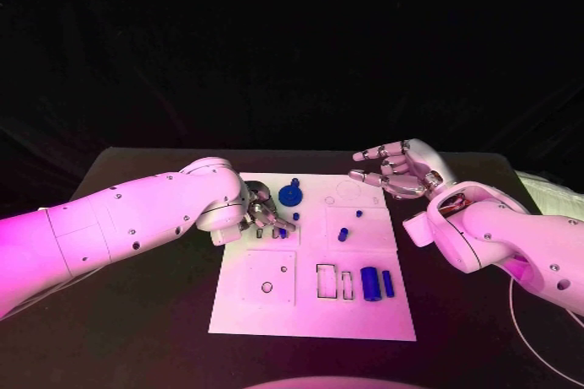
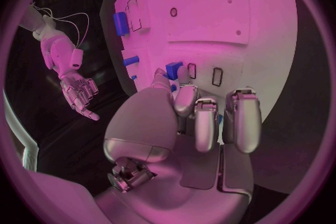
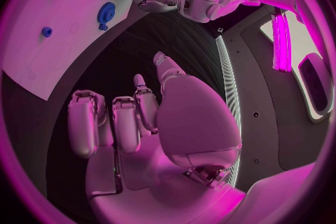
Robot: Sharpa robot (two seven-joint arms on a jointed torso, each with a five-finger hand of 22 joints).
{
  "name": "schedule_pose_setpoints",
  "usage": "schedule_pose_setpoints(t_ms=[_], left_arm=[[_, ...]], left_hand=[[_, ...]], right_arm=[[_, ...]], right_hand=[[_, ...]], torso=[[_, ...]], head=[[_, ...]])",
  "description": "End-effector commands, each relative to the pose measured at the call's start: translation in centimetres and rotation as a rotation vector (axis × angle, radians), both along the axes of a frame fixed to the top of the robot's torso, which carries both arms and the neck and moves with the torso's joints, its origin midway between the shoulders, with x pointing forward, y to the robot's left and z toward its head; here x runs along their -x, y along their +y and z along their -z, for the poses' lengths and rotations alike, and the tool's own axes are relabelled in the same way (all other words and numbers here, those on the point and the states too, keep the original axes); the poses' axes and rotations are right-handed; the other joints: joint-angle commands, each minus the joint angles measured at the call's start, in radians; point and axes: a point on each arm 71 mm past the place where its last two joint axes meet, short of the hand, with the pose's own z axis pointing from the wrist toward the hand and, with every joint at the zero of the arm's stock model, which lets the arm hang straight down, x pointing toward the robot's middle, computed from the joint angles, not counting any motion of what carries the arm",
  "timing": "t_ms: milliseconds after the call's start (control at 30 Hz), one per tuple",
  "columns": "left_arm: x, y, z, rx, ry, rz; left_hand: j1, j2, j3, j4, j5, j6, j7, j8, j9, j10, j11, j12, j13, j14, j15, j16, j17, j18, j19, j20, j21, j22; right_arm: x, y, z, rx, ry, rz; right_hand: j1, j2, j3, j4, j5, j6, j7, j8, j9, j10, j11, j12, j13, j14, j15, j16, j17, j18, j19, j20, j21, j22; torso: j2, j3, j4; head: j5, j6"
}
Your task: Assemble the parts on the task board
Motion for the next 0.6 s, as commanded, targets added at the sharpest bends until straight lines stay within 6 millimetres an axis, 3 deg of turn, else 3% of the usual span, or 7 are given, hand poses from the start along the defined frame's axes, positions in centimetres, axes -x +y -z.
schedule_pose_setpoints(t_ms=[33,167,367,400,467,600], left_arm=[[0.06,-0.12,0.01,-0.009,0.010,0.017],[0.07,-0.12,0.00,-0.009,0.009,0.016],[0.09,-0.06,-0.02,-0.007,0.008,0.014],[0.09,-0.04,-0.03,-0.007,0.007,0.014],[0.13,0.00,-0.04,-0.005,0.008,0.013],[0.28,0.07,-0.08,0.008,0.012,0.009]], left_hand=[[0.041,0.020,0.038,-0.015,0.005,-0.012,-0.001,0.001,0.006,0.003,-0.008,-0.002,-0.002,0.107,-0.010,0.003,0.263,-0.012,0.035,-0.010,0.005,0.104],[0.093,0.029,0.095,-0.042,0.010,-0.021,-0.006,-0.008,0.012,0.000,-0.013,-0.007,-0.004,0.107,-0.014,0.003,0.263,-0.012,0.035,-0.013,0.005,0.105],[0.157,0.002,0.226,-0.078,0.086,-0.038,-0.001,-0.030,0.017,-0.009,-0.011,-0.022,-0.011,0.107,-0.015,0.003,0.263,-0.012,0.034,-0.017,0.005,0.106],[0.149,-0.015,0.270,-0.073,0.089,-0.037,0.003,-0.032,0.021,-0.008,-0.008,-0.025,-0.012,0.107,-0.012,0.003,0.263,-0.012,0.034,-0.015,0.005,0.107],[0.113,-0.089,0.421,-0.062,0.092,-0.036,0.013,-0.036,0.037,-0.005,-0.006,-0.031,-0.015,0.107,-0.012,0.003,0.263,-0.012,0.034,-0.011,0.005,0.109],[0.056,-0.155,0.591,-0.070,0.089,-0.033,0.008,-0.030,0.064,-0.002,-0.005,-0.035,-0.018,0.107,-0.005,0.003,0.263,-0.012,0.033,-0.008,0.004,0.111]], right_arm=[[0.09,0.26,0.14,0.012,0.008,-0.025],[0.11,0.30,0.23,0.013,0.013,-0.029],[0.13,0.34,0.37,0.015,0.020,-0.033],[0.14,0.35,0.39,0.015,0.021,-0.033],[0.14,0.37,0.44,0.015,0.024,-0.035],[0.15,0.40,0.53,0.016,0.027,-0.037]], right_hand=[[-0.009,-0.001,-0.007,0.002,0.004,0.006,-0.001,0.002,0.002,-0.005,0.001,-0.005,0.060,0.066,-0.002,-0.005,0.105,0.012,-0.008,-0.002,-0.005,0.019],[-0.009,-0.001,-0.007,0.002,0.004,0.006,-0.001,0.002,0.002,-0.005,0.001,-0.005,0.060,0.066,-0.002,-0.005,0.105,0.012,-0.008,-0.002,-0.005,0.019],[-0.011,0.000,-0.008,0.002,0.005,0.006,-0.001,0.002,0.002,-0.005,0.001,-0.004,0.060,0.066,-0.002,-0.005,0.105,0.012,-0.008,-0.002,-0.005,0.019],[-0.011,0.000,-0.008,0.002,0.005,0.006,-0.001,0.002,0.002,-0.005,0.001,-0.004,0.060,0.066,-0.002,-0.005,0.105,0.012,-0.008,-0.002,-0.005,0.019],[-0.011,0.000,-0.008,0.002,0.005,0.006,-0.001,0.002,0.002,-0.005,0.001,-0.004,0.060,0.066,-0.002,-0.005,0.105,0.012,-0.008,-0.002,-0.005,0.019],[-0.011,0.000,-0.008,0.003,0.005,0.006,-0.001,0.002,0.002,-0.005,0.001,-0.004,0.060,0.066,-0.002,-0.005,0.105,0.012,-0.008,-0.002,-0.005,0.019]], torso=[[0.001,0.0003,-0.0007],[0.000,0.0004,0.0002],[0.000,0.0005,0.0001],[-0.001,0.0006,0.0001],[-0.001,0.0006,0.0002],[0.000,0.0014,0.0006]], head=[[0.000,-0.003],[-0.002,-0.005],[-0.001,-0.006],[-0.001,-0.006],[-0.002,-0.006],[-0.002,-0.006]])
